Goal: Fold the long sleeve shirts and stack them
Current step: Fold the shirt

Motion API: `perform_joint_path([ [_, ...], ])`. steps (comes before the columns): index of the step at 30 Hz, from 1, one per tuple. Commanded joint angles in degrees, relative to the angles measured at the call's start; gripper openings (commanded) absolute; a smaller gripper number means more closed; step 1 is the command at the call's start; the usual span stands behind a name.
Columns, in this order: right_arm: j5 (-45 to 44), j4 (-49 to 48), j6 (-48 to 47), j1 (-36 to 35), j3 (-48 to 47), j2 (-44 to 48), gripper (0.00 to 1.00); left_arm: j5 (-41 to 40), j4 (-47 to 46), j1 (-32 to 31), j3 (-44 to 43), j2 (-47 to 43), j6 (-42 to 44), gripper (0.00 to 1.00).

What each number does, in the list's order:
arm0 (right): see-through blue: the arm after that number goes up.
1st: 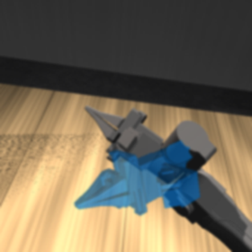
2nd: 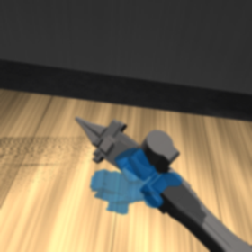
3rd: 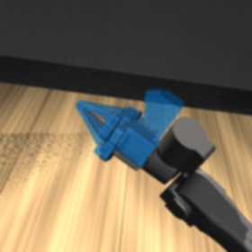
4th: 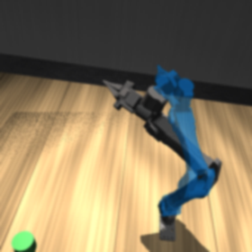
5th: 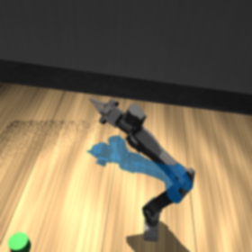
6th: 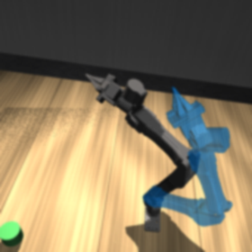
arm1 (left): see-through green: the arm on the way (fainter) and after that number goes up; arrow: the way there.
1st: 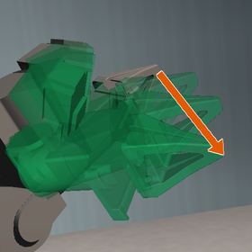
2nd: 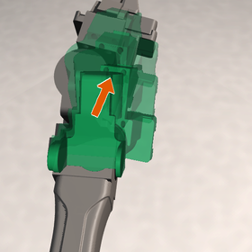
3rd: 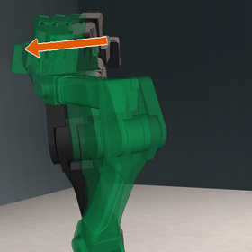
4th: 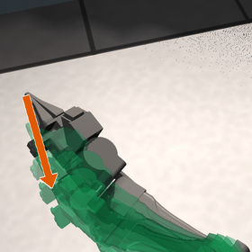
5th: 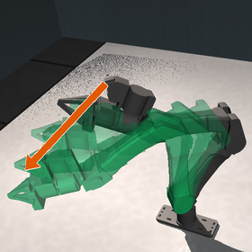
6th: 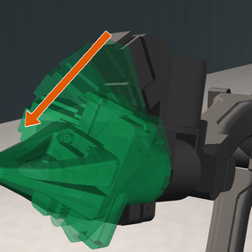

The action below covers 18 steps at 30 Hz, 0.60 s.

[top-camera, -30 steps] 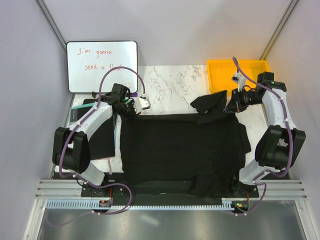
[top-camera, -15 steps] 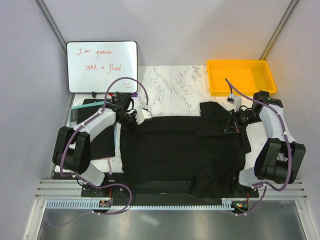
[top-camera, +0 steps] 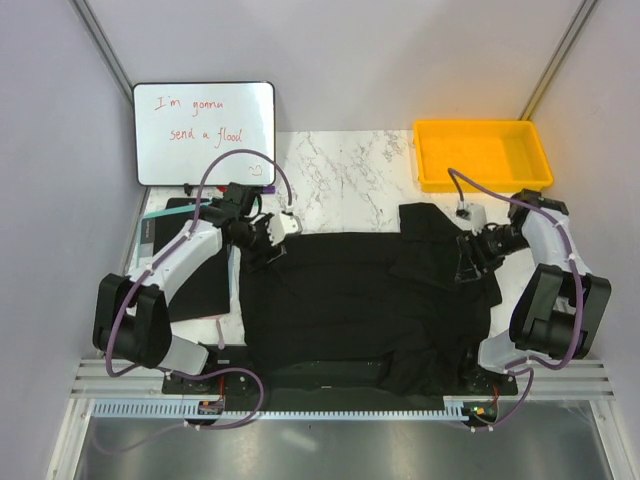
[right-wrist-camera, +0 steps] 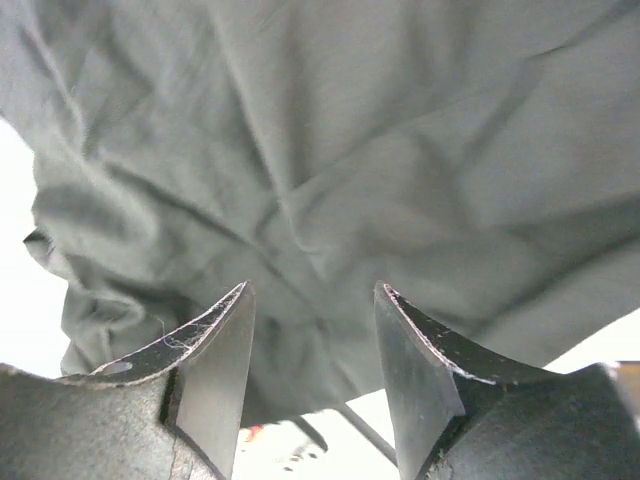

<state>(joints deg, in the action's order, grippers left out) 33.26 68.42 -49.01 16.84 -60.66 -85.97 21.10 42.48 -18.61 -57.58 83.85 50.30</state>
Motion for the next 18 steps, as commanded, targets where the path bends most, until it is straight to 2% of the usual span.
perform_joint_path([
  [1,2.94,-1.87,-2.24,1.79,-8.84,1.25,0.58,6.13,0.85,-0.37,-6.92,-2.39,-4.42,0.69],
  [3,3.92,-8.26,1.62,-0.56,-9.3,1.07,0.56,7.63,0.94,-0.46,-9.9,-1.16,-7.57,0.69],
  [6,-0.29,-16.81,6.82,-6.71,-9.03,-0.85,0.54,10.27,0.76,-0.64,-12.89,0.87,-11.35,0.71],
  [7,-1.6,-18.66,7.78,-7.86,-9.21,-1.56,0.54,10.97,0.33,-0.55,-13.43,1.22,-12.5,0.79],
  [11,-5.99,-28.06,11.22,-12.7,-10.52,-5.42,0.57,12.21,-1.87,-0.55,-14.14,1.4,-16.46,0.84],
  [18,-9.95,-32.29,11.93,-19.99,-14.83,-14.48,0.58,12.12,-2.58,-0.64,-13.79,1.66,-19.19,0.86],
])
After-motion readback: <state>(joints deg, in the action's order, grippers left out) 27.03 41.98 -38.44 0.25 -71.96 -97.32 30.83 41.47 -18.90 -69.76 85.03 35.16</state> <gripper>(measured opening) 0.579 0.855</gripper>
